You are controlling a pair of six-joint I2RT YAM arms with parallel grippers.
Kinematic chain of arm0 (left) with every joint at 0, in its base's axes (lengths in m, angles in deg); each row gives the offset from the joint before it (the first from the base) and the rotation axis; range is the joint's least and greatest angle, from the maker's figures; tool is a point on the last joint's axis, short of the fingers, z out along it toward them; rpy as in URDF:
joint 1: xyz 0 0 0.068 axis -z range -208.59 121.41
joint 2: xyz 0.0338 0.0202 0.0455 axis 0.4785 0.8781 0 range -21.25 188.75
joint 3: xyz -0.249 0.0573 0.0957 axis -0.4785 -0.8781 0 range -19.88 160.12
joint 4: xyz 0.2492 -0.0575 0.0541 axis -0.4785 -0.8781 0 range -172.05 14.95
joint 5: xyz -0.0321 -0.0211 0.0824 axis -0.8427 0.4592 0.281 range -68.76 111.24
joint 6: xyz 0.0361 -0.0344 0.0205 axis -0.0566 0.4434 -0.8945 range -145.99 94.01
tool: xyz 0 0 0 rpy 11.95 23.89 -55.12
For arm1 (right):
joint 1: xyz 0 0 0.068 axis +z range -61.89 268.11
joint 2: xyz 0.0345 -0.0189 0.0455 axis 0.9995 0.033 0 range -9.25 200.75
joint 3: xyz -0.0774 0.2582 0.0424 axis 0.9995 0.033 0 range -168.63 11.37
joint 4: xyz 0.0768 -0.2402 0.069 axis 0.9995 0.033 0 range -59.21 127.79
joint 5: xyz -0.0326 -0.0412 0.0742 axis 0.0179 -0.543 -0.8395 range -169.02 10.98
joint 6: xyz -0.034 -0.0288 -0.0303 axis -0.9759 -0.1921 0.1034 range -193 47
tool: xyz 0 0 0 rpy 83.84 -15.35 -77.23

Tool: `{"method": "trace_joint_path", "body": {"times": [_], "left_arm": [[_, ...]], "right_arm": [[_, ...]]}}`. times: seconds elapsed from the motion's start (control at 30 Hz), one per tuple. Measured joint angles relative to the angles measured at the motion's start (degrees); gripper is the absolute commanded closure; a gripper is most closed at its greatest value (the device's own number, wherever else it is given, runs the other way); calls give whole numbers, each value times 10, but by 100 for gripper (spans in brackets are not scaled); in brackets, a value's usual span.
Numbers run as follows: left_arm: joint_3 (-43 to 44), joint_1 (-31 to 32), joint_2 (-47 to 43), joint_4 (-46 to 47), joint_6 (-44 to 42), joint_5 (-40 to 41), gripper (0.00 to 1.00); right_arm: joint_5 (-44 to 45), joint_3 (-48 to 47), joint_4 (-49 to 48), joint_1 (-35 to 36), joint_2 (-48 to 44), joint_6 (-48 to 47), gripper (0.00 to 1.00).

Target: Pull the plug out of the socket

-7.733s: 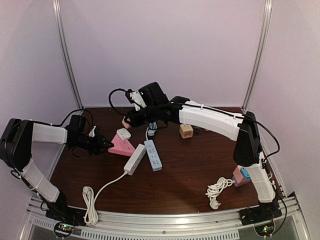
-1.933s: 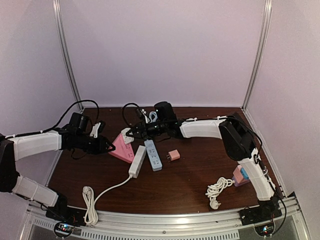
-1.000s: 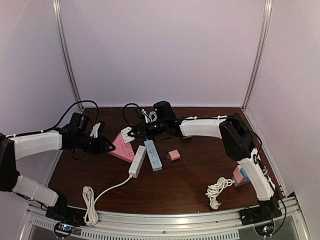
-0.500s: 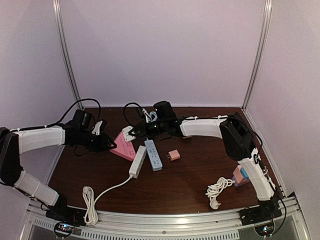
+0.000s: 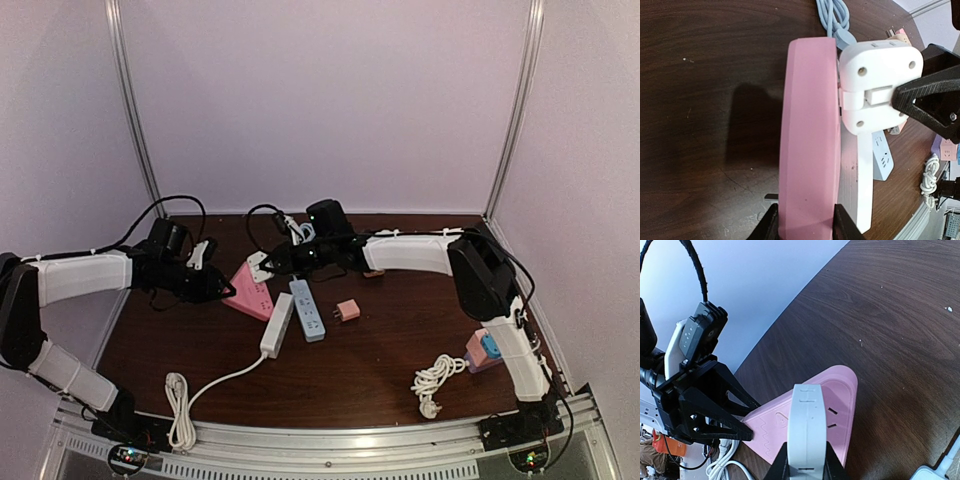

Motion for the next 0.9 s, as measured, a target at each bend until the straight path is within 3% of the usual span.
{"method": "trace_joint_path", "body": {"times": [0.9], "left_arm": [[9,2,9,-8,25,7,100]], "right_arm": [[43,30,79,-3,-67,-56,100]]}}
